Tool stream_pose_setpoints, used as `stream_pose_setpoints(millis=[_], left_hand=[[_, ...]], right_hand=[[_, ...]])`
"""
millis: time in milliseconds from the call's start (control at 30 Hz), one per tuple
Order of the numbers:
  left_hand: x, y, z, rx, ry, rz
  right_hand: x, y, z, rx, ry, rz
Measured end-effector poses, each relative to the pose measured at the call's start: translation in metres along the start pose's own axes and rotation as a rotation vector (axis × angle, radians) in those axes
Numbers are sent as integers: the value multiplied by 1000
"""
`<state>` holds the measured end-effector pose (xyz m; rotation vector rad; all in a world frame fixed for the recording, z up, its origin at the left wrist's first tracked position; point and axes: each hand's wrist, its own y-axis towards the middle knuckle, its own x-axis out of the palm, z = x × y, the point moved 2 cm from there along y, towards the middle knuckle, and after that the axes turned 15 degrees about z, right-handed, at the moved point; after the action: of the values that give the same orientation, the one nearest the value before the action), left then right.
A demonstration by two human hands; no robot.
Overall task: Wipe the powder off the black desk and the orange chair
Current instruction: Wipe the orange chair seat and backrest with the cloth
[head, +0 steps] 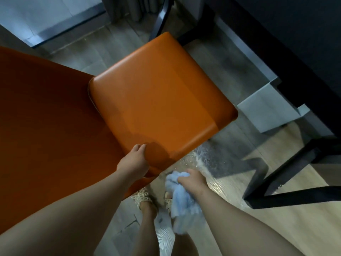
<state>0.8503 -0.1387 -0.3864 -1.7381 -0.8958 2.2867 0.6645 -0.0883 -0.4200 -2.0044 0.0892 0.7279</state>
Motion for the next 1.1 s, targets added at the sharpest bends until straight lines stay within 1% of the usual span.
stream_pose_setpoints(millis=[33, 100, 133, 167, 233, 267, 333, 400, 500, 567, 633, 733, 800, 933, 1100], left_hand=[[-2, 0, 0, 3, 4, -3], [-8, 2, 0, 17, 7, 0], [-12, 4, -1, 29, 11, 7], [-16, 6, -2, 42, 23, 12], [-25, 15, -5, 63, 35, 18], [-29, 20, -7, 71, 34, 19], [-37, 33, -15, 83, 26, 23], [-46, 47, -23, 80, 6, 28], [-63, 71, -42, 11, -41, 29], [-76, 87, -59, 7, -45, 42], [-91, 101, -77, 37, -12, 57], [-106, 117, -93, 138, -32, 77], [-109, 127, -95, 206, -9, 52], [-100, 136, -94, 307, 64, -18], [-89, 127, -92, 362, 114, -106]], right_hand=[[-5, -4, 5, 62, 53, 42], [-23, -12, 10, 154, 149, 299], [-31, -16, 7, 158, 169, 423], [-37, -19, -1, 132, 200, 513], [-46, -22, -27, -6, 296, 629], [-46, -23, -43, -92, 334, 664], [-39, -24, -78, -287, 330, 698], [-21, -26, -112, -453, 278, 672], [16, -26, -156, -635, 178, 555], [43, -22, -178, -731, -3, 485], [73, -18, -194, -782, -217, 420], [117, -18, -205, -753, -473, 225], [135, -19, -200, -712, -566, 121], [133, -24, -185, -696, -638, 109], [127, -33, -190, -620, -674, 133]])
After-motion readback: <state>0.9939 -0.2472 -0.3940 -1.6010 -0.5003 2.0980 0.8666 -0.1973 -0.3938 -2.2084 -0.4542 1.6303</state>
